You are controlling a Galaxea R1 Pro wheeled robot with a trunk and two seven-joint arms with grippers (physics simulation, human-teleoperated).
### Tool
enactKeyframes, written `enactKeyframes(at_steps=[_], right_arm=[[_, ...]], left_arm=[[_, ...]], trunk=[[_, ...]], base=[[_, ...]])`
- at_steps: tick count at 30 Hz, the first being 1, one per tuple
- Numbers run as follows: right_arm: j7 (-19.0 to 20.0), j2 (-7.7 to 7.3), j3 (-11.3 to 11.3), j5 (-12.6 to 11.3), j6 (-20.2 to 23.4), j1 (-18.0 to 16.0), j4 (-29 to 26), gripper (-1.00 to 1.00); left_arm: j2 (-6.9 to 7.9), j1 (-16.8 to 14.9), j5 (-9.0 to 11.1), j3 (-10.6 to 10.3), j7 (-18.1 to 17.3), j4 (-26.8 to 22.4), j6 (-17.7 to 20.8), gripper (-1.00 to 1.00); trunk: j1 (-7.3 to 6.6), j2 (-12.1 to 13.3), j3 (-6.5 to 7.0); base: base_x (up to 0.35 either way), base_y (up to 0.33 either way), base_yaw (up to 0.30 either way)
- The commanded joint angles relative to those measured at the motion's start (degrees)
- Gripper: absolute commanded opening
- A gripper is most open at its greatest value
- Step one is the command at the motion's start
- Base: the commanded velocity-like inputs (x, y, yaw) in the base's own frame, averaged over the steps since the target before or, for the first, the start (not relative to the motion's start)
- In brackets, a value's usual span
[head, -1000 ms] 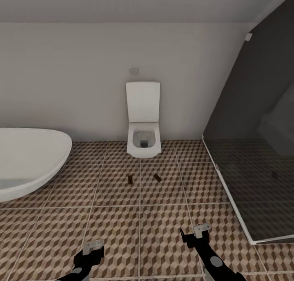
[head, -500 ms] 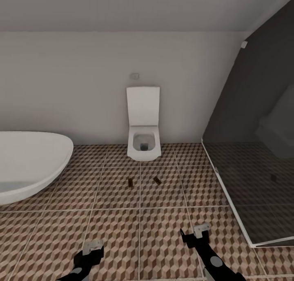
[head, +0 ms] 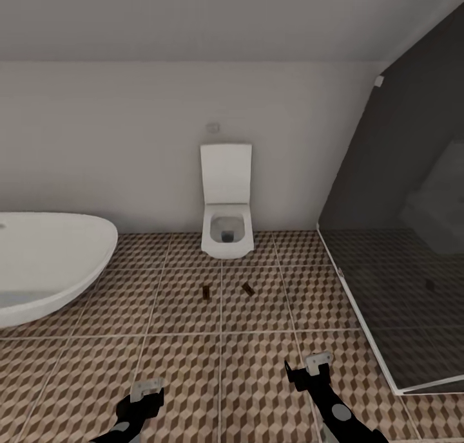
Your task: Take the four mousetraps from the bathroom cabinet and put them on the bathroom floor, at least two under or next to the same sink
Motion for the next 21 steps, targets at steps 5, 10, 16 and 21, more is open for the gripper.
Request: enactKeyframes(at_steps=[5, 10, 16, 21], right_arm=[[-0.22, -0.06, 0.49, -0.6, -0.2, -0.06, 0.02, 1.0], [-0.22, -0.06, 0.49, -0.6, -0.2, -0.04, 0.02, 1.0], [-0.22, -0.06, 0.49, -0.59, -0.2, -0.03, 0.02, 1.0], [-0.22, -0.07, 0.49, -0.6, -0.2, -0.02, 0.02, 1.0]], left_arm=[[-0.06, -0.09, 0.16, -0.47, 0.19, 0.22, -0.31, 1.0], [-0.05, -0.09, 0.16, -0.47, 0.2, 0.22, -0.31, 1.0], [-0.05, -0.09, 0.16, -0.47, 0.2, 0.22, -0.31, 1.0], [-0.05, -0.09, 0.16, -0.47, 0.19, 0.22, -0.31, 1.0]], trunk=[[-1.08, 1.95, 1.31], [-2.18, 3.95, 2.68], [-3.49, 6.36, 4.33], [-3.5, 6.36, 4.81]], base=[[0.0, 0.0, 0.0], [0.0, 0.0, 0.0], [0.0, 0.0, 0.0], [0.0, 0.0, 0.0]])
